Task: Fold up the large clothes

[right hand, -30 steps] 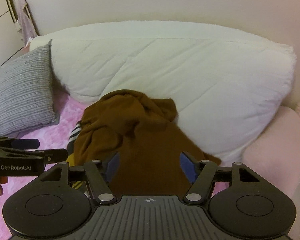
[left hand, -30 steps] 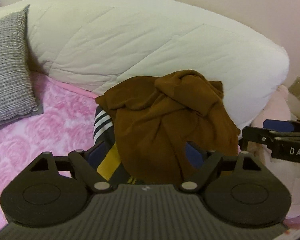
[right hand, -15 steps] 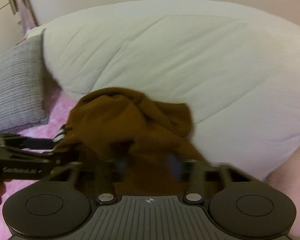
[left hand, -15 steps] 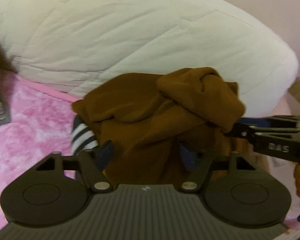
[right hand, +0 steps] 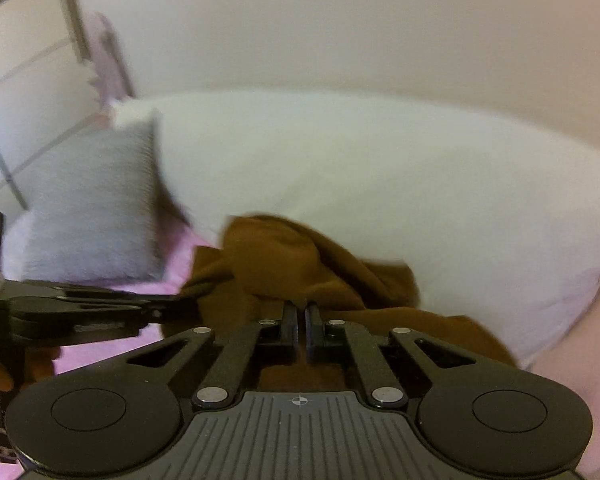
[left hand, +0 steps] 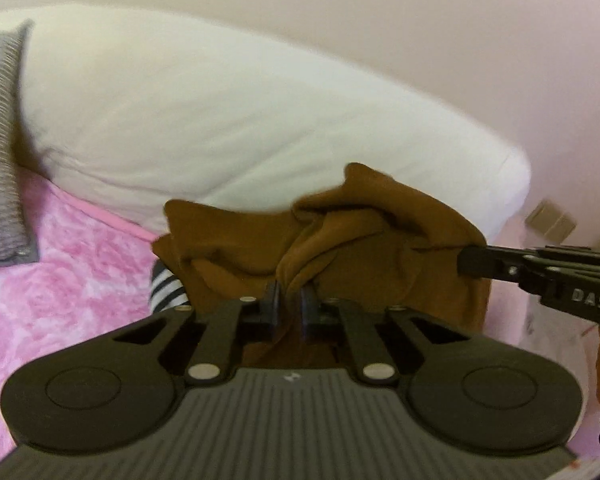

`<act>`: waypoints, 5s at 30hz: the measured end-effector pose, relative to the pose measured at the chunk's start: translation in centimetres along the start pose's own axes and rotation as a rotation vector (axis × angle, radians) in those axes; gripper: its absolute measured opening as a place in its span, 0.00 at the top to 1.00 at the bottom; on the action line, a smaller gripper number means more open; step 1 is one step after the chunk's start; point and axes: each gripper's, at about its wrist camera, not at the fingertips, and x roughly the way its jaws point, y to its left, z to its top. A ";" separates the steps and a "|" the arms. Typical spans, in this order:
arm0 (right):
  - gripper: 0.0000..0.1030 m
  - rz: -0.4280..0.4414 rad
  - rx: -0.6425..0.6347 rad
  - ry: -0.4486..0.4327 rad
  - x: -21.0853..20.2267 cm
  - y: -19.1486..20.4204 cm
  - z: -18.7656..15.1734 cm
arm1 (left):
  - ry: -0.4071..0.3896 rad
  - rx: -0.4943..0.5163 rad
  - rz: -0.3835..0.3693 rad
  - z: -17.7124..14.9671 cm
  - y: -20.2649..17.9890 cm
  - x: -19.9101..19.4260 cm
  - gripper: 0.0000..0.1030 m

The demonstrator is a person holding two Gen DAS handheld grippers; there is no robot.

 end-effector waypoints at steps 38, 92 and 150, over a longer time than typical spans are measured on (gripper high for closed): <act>0.49 0.976 -0.658 0.213 -34.7 60.1 -24.6 | -0.286 -0.737 1.085 -42.1 -5.2 -74.4 0.47; 0.49 0.789 -0.846 0.683 -24.2 44.9 -32.8 | 0.104 -1.008 0.961 -51.8 -11.0 -55.9 0.37; 0.48 0.313 -0.537 0.736 -17.5 55.3 -44.9 | 0.195 -0.616 1.038 -74.3 0.1 -60.8 0.64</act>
